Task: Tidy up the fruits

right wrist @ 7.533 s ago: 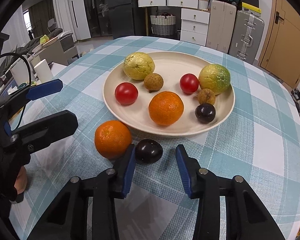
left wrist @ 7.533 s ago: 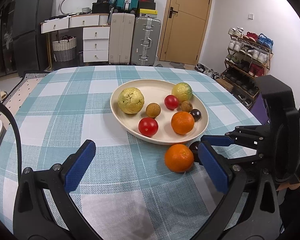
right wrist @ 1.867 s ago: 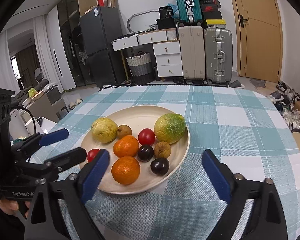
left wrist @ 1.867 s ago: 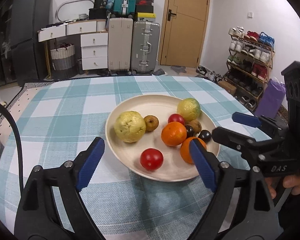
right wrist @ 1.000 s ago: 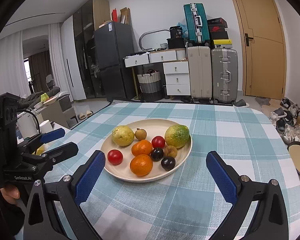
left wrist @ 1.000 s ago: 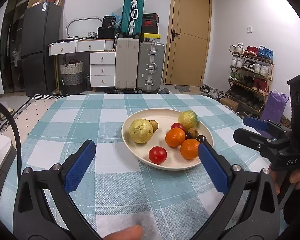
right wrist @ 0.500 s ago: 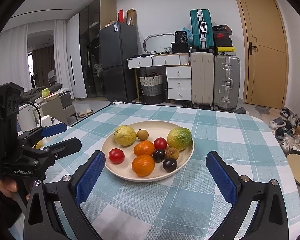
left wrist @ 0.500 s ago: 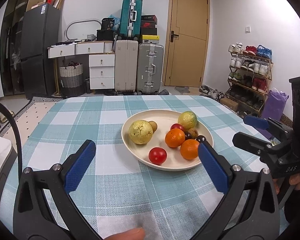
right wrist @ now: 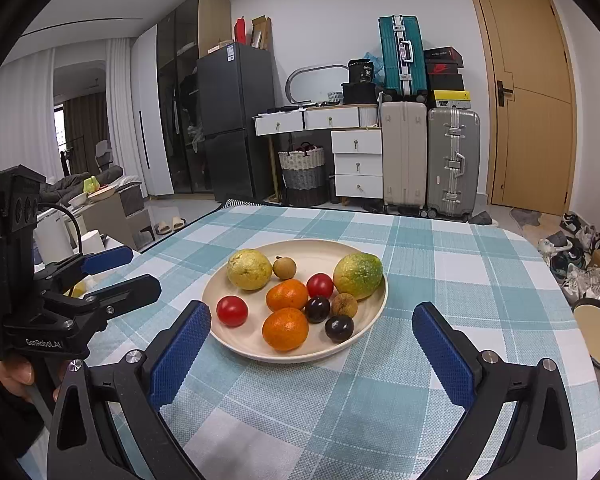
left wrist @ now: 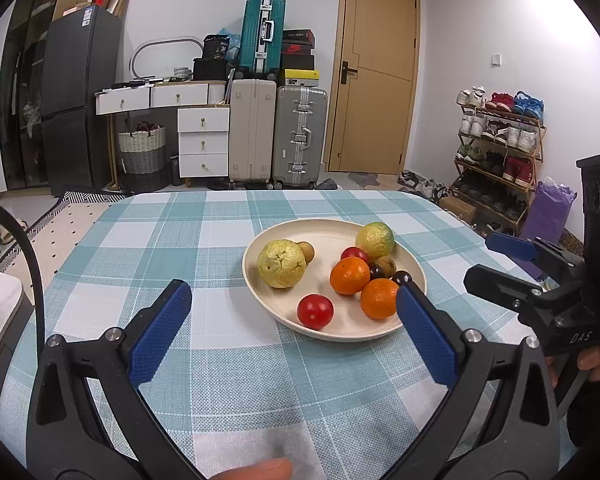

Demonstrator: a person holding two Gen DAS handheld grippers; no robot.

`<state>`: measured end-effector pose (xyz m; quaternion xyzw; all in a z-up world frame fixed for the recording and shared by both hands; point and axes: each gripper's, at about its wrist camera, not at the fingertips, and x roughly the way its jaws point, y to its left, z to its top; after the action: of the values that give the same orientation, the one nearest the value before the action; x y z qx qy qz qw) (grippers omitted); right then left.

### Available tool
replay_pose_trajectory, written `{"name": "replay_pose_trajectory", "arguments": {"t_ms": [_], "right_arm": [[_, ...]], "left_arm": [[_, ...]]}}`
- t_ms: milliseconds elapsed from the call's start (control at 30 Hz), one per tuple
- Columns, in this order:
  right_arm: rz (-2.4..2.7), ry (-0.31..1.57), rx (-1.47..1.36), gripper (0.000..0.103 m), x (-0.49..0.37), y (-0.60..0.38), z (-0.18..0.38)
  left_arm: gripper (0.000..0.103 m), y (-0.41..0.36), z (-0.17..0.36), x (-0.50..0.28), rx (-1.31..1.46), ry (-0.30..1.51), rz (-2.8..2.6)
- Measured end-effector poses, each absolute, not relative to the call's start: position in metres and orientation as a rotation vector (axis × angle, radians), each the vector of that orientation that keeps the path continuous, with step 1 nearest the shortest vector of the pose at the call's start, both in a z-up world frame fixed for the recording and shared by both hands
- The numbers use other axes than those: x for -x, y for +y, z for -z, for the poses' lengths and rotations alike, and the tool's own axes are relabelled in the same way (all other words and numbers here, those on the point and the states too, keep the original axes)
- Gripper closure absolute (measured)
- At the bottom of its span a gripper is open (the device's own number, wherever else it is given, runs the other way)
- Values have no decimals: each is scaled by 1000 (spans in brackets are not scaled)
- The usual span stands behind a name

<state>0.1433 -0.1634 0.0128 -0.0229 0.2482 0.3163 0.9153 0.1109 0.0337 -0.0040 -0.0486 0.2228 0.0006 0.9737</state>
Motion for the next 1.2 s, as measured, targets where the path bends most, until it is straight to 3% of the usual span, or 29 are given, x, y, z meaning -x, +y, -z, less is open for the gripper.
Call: {"name": "replay_pose_trajectory", "arguments": {"t_ms": [1200], "right_arm": [[-652, 514, 47, 0, -143, -166, -14]], "left_arm": [[1, 34, 4, -111, 97, 447, 1]]}}
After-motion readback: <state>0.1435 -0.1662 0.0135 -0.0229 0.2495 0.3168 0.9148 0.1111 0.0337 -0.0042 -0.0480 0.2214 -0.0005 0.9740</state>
